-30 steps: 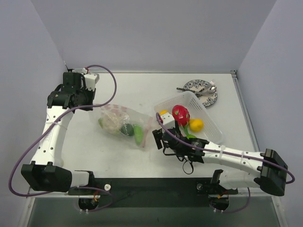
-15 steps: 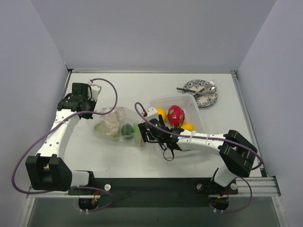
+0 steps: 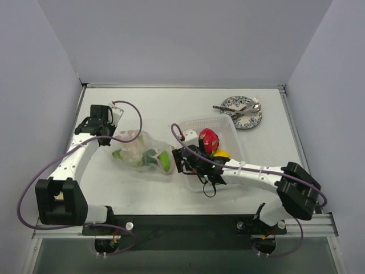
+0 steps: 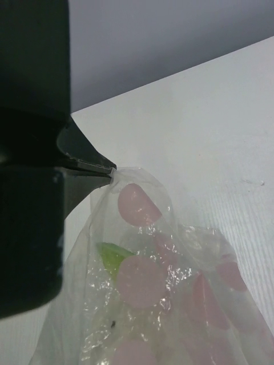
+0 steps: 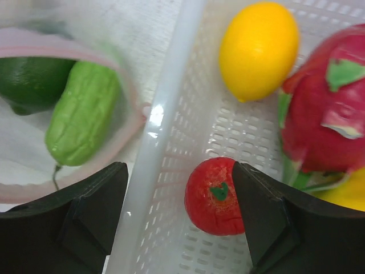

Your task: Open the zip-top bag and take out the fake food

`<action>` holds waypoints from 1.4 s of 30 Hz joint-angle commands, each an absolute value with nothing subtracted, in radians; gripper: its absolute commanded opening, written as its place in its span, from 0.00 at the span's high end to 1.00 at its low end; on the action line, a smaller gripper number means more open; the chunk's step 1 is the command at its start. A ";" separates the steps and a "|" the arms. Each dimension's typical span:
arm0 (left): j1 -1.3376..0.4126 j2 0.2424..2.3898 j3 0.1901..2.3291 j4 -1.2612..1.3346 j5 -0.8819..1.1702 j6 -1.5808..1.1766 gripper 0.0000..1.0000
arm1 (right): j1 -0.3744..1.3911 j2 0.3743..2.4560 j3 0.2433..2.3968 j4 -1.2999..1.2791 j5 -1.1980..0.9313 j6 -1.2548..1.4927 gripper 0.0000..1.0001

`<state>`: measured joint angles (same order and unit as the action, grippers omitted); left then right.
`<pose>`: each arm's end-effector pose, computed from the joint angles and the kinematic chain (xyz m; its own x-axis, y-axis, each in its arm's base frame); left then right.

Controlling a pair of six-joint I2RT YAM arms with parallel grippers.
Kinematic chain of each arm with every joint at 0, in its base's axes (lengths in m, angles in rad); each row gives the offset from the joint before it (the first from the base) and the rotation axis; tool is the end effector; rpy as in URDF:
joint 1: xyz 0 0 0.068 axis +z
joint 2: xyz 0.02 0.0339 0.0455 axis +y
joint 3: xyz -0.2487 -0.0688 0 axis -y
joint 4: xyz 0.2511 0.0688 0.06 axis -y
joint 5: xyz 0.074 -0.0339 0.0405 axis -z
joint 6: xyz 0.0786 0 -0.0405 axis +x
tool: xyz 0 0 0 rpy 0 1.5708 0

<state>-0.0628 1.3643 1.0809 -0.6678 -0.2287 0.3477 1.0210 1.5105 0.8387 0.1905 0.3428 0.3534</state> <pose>0.3148 -0.0019 0.2217 -0.7878 0.3821 -0.4831 0.2108 0.9042 0.3714 0.2159 0.3018 0.1839 -0.4510 -0.1121 -0.8855 -0.5236 0.8366 0.1608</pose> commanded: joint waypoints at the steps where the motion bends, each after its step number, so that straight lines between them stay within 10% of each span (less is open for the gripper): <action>1: -0.006 1.348 1.046 -0.571 -0.270 0.443 1.00 | 0.960 1.350 0.753 0.123 0.414 0.368 0.25; 14: 0.052 1.344 1.074 -0.583 -0.236 0.457 1.00 | 1.055 1.304 0.966 0.086 0.353 0.298 0.23; 26: 0.046 1.318 1.068 -0.597 -0.239 0.451 1.00 | 1.109 1.583 1.014 0.270 0.130 0.365 0.57; 35: 0.035 1.318 1.062 -0.606 -0.229 0.437 1.00 | 1.095 1.732 1.092 0.295 0.160 0.368 0.14; 42: 0.031 1.313 1.063 -0.617 -0.225 0.434 1.00 | 1.088 1.873 1.187 0.293 0.178 0.379 0.11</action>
